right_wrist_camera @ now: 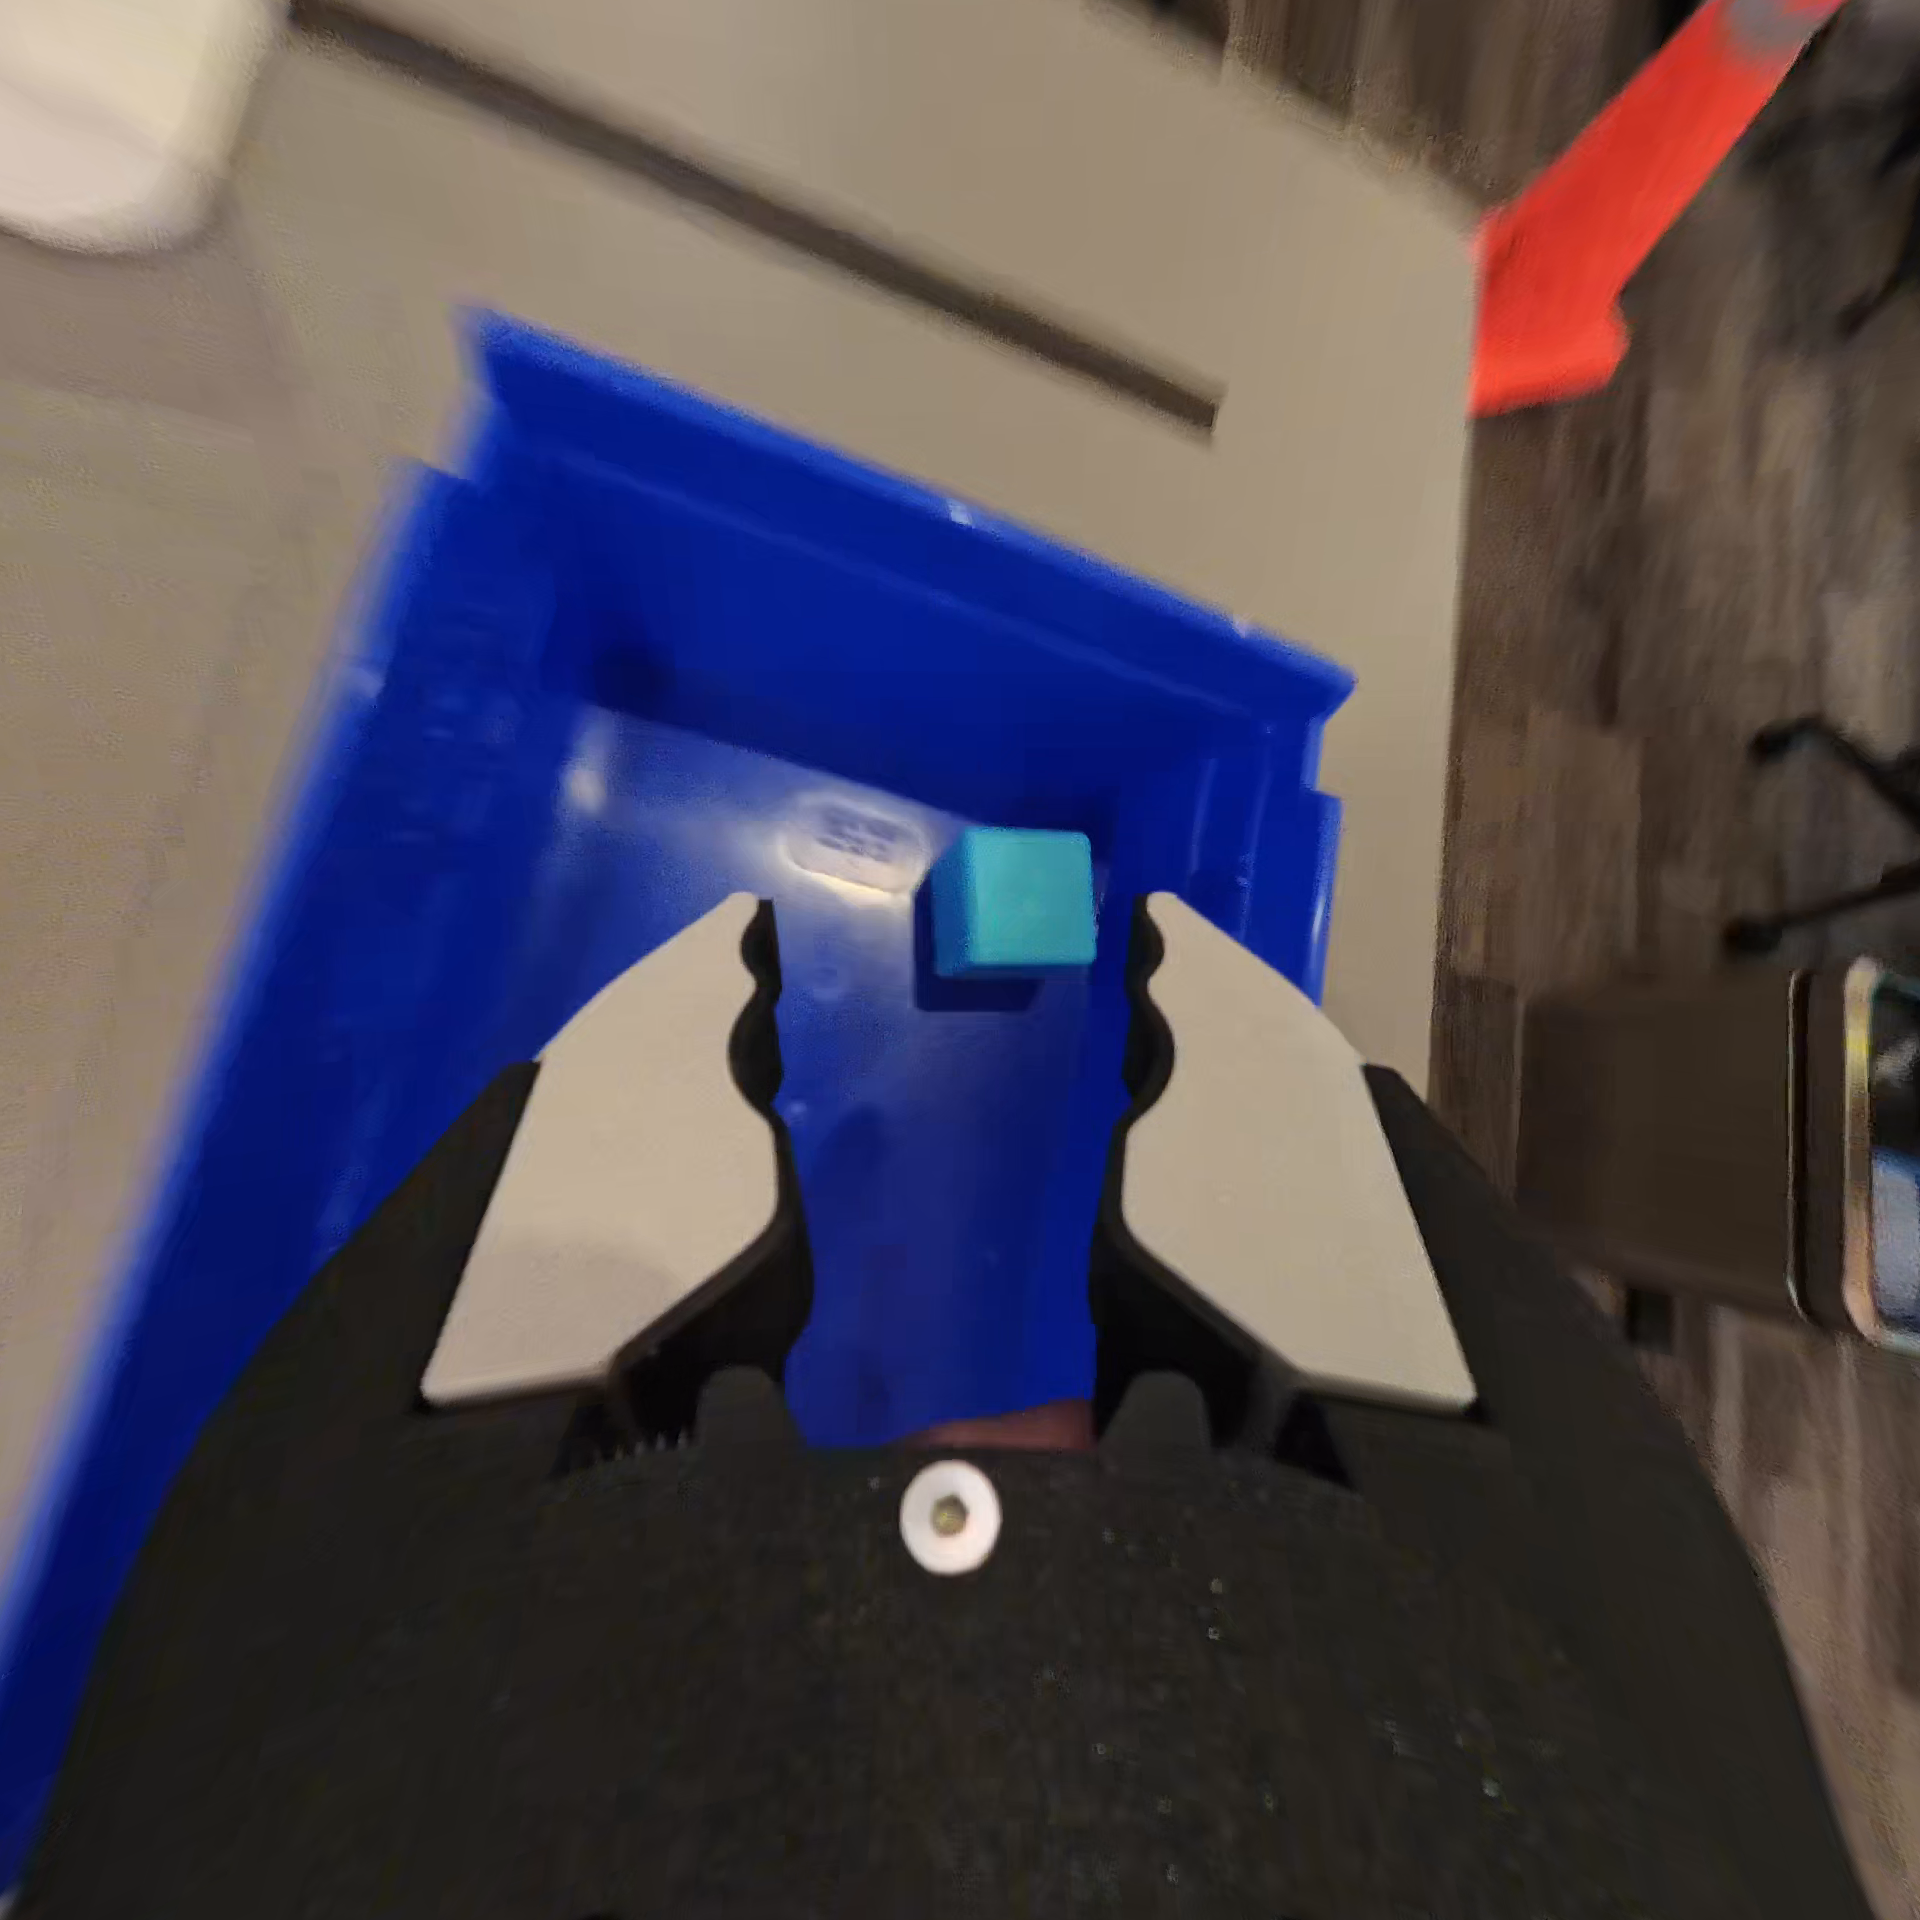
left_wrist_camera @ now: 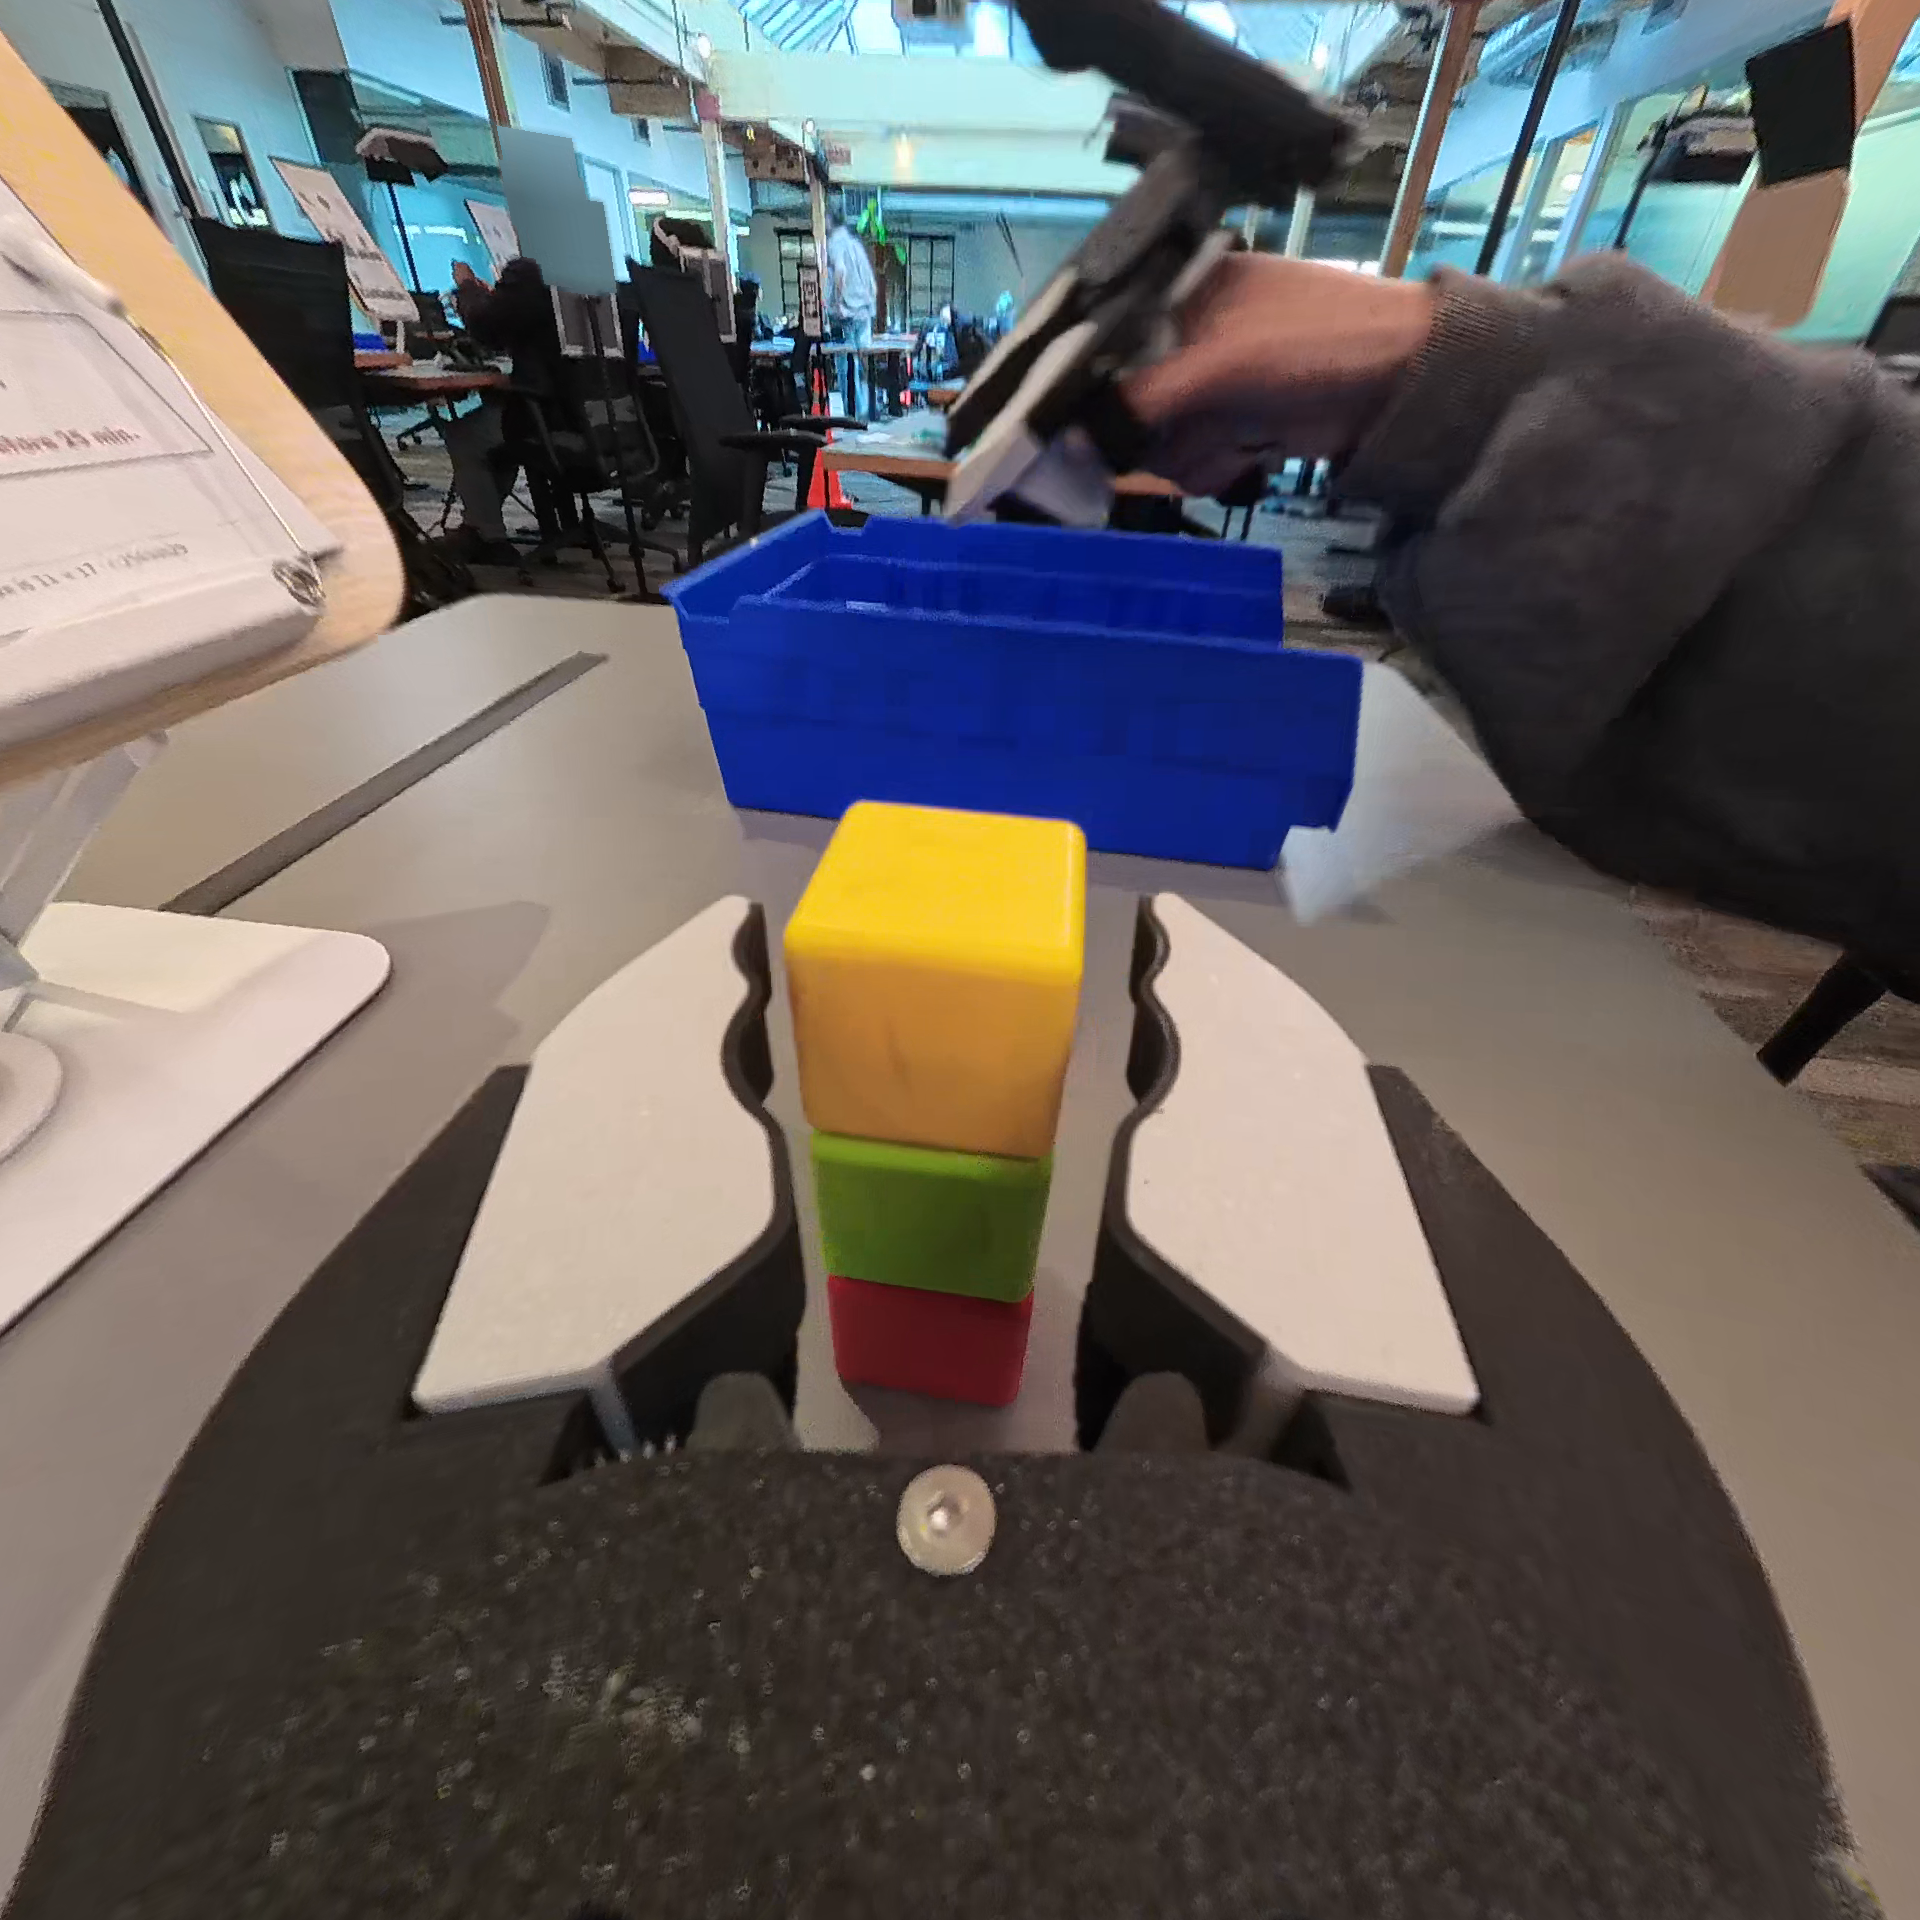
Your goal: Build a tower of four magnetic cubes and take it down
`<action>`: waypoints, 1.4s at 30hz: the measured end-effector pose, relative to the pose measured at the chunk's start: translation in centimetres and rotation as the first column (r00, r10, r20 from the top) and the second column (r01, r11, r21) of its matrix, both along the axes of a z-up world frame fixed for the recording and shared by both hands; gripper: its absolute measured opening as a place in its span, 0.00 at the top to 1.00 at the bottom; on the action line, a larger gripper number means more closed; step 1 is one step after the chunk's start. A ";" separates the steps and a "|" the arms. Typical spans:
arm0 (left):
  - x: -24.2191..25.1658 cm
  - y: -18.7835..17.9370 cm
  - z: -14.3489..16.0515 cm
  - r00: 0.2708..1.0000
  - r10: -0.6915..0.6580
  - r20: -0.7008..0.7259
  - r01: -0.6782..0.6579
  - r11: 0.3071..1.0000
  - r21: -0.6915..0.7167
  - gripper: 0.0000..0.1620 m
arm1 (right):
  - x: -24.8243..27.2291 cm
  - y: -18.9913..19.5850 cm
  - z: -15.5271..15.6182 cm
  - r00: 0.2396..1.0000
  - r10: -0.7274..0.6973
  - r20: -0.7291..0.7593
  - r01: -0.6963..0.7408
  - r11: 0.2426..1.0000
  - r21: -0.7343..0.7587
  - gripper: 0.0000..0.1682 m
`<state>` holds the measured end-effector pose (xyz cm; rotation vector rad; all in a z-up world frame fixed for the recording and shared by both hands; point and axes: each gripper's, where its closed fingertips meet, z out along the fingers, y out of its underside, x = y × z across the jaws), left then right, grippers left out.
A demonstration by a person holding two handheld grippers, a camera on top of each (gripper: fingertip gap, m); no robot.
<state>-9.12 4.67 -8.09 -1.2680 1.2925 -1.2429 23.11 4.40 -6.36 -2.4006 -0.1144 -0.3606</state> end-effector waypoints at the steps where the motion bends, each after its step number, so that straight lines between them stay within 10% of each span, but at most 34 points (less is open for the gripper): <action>1: -0.4 0.1 0.7 1.000 0.006 0.023 -0.006 1.000 -0.007 0.57 | -1.9 -1.4 2.3 1.000 0.028 -0.013 -0.027 0.994 0.106 0.62; 4: -2.0 1.0 2.7 0.996 0.051 0.075 -0.050 0.999 -0.012 0.54 | -10.8 -6.8 5.3 0.952 0.237 -0.196 -0.149 0.914 0.378 0.66; 10: -3.3 0.6 -1.7 0.985 0.000 -0.173 -0.009 0.999 -0.050 0.48 | -26.6 -16.3 -3.6 0.661 0.539 -0.521 -0.284 0.824 0.491 0.66; 16: -1.6 0.1 -4.0 0.965 -0.025 -0.261 0.017 0.999 -0.035 0.51 | -30.9 -19.6 -7.0 0.577 0.591 -0.563 -0.344 0.802 0.489 0.67; 26: -0.5 0.3 -6.3 0.917 0.012 -0.399 -0.003 1.000 0.024 0.69 | -30.9 -17.6 -5.4 0.576 0.633 -0.518 -0.366 0.766 0.529 0.66; 38: -1.8 -1.8 -6.3 0.912 -0.094 -0.400 0.125 0.991 0.054 0.69 | -34.6 -1.6 -2.6 0.431 0.860 -0.274 -0.642 0.505 0.576 0.52; 42: -1.8 -1.9 -6.3 0.911 -0.102 -0.399 0.134 0.990 0.054 0.69 | -36.0 -0.4 -2.3 0.368 0.895 -0.252 -0.660 0.443 0.607 0.65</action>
